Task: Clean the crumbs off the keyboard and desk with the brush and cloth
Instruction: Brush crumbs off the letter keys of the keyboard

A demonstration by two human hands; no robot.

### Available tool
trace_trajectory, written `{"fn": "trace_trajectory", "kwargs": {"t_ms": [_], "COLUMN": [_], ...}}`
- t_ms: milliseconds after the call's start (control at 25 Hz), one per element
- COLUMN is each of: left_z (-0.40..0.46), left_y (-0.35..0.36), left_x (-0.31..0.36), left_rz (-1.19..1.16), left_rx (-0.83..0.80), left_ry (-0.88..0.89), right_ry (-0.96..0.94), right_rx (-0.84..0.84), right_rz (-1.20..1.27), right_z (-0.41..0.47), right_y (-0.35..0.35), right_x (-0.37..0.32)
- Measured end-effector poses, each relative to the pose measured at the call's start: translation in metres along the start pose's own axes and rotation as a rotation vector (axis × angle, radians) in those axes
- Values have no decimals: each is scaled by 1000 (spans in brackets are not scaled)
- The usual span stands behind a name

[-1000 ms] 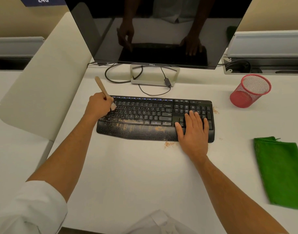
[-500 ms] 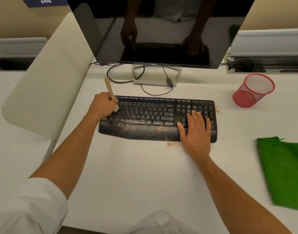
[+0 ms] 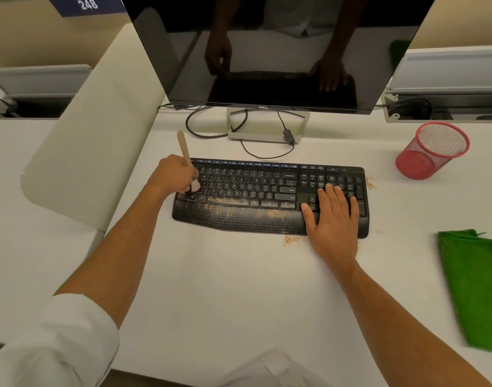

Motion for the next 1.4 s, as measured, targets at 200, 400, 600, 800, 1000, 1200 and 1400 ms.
{"fn": "trace_trajectory", "kwargs": {"t_ms": [200, 400, 600, 800, 1000, 1200, 1400], "left_z": [2, -1, 11, 12, 6, 14, 12], "left_y": [-1, 8, -17, -14, -8, -33, -50], "left_x": [-12, -12, -5, -23, -29, -37, -36], "left_rz": [-134, -53, 10, -92, -74, 84, 255], "left_rx": [151, 52, -26, 84, -96, -210, -95], "left_ry": [107, 89, 36, 163, 201, 152, 196], "right_ry": [4, 3, 3, 1, 0, 1, -1], "right_rx": [-9, -11, -7, 6, 10, 5, 8], "right_rz": [6, 4, 17, 16, 15, 17, 14], "right_z": [0, 0, 0, 0, 0, 0, 0], "right_y": [1, 1, 0, 1, 0, 0, 1], "right_x": [1, 0, 1, 0, 0, 0, 1]}}
Point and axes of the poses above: each hand's wrist, its own z-axis towards the middle knuckle, its own y-axis out of the palm, x = y × z, the point moved 3 cm from there along z, towards the middle knuckle, and after that the axes turned 9 degrees about -z, right-handed, at the moved point
